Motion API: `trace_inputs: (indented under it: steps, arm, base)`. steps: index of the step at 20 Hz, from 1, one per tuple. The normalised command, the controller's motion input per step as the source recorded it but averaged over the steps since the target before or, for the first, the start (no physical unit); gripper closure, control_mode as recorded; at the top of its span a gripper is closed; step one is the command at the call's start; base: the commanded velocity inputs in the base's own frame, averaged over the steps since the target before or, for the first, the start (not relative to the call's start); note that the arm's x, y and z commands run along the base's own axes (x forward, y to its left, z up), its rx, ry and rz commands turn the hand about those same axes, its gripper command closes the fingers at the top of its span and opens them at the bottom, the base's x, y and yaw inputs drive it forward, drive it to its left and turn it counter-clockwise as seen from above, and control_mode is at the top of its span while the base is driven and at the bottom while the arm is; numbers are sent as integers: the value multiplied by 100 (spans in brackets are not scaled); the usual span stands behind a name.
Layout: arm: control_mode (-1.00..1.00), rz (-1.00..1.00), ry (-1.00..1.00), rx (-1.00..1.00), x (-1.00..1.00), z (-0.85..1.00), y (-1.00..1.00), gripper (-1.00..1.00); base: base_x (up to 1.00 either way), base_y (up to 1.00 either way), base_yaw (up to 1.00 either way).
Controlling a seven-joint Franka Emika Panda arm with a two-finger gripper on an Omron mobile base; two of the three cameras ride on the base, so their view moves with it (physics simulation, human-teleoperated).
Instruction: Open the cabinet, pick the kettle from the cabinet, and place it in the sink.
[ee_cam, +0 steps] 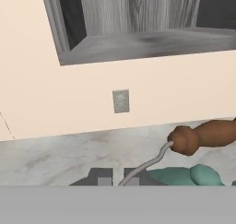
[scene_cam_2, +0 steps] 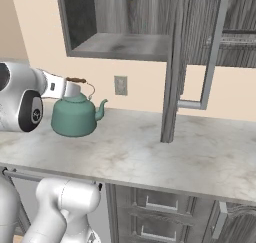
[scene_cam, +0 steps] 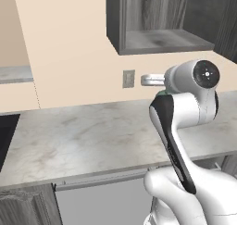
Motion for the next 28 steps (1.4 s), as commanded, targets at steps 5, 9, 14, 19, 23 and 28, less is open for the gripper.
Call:
trace_inputs:
  steps: [5, 9, 14, 19, 23, 28]
  arm:
    - [-100, 0, 0, 0, 0, 0, 0, 100]
    - [-100, 0, 0, 0, 0, 0, 0, 100]
    - [-100, 0, 0, 0, 0, 0, 0, 100]
    - [100, 0, 0, 0, 0, 0, 0, 100]
    - [100, 0, 0, 0, 0, 0, 0, 100]
    - [100, 0, 0, 0, 0, 0, 0, 100]
  base:
    - [0, 0, 0]
    - [0, 0, 0]
    - [0, 0, 0]
    - [0, 0, 0]
    - [0, 0, 0]
    - [0, 0, 0]
